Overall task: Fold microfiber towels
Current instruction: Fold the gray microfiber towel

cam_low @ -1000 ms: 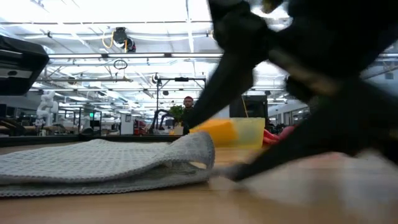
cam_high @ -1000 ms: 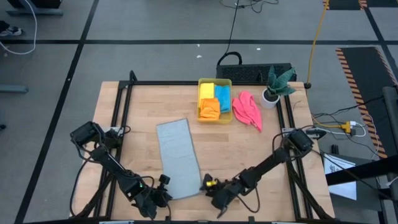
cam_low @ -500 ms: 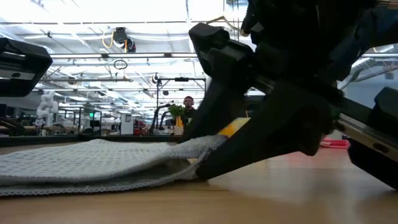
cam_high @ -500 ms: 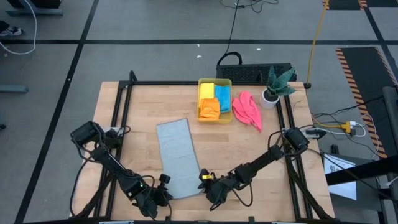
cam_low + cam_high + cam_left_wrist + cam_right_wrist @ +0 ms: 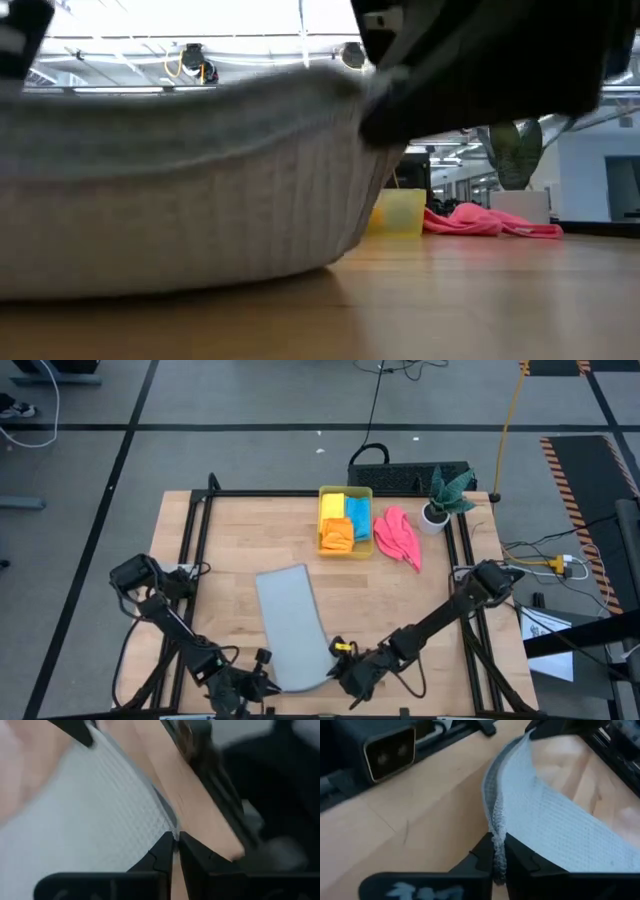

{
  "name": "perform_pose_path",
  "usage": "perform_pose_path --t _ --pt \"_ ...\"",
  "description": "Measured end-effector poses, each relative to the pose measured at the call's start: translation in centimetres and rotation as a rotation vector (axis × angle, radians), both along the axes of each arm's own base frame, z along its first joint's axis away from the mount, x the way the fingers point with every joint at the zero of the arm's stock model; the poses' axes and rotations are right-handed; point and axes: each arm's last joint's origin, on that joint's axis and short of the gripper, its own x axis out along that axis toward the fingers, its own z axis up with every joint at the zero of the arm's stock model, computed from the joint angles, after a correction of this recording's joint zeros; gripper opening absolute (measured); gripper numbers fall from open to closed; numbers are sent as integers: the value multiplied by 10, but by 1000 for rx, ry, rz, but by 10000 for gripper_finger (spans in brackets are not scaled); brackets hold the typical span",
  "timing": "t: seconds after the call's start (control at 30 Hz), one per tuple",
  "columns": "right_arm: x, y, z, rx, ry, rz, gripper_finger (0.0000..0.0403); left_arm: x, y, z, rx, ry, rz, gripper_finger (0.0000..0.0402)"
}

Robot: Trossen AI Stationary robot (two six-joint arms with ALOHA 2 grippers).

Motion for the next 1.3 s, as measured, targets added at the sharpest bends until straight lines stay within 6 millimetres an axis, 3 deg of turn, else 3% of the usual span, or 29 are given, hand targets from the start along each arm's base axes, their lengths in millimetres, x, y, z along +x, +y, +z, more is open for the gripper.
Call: perform_pose_path --t 0.17,0.33,0.6,0.73,0.9,1.03,1.3 --pt "-3 -4 26 109 -21 -60 5 -12 -5 25 -22 -125 67 35" --pt "9 -27 36 225 -20 -196 6 -23 2 40 10 -177 189 35" --pt "31 -78 19 314 79 -457 6 -34 32 22 21 5 486 35" --pt "35 -92 18 338 97 -526 6 -39 40 18 -2 62 581 35" --pt "36 -94 18 340 102 -520 6 -39 39 18 -20 62 590 35" --pt "34 -89 18 401 170 -419 6 -37 36 20 -29 46 559 35" --pt "33 -83 18 399 175 -385 6 -26 38 22 95 16 449 37"
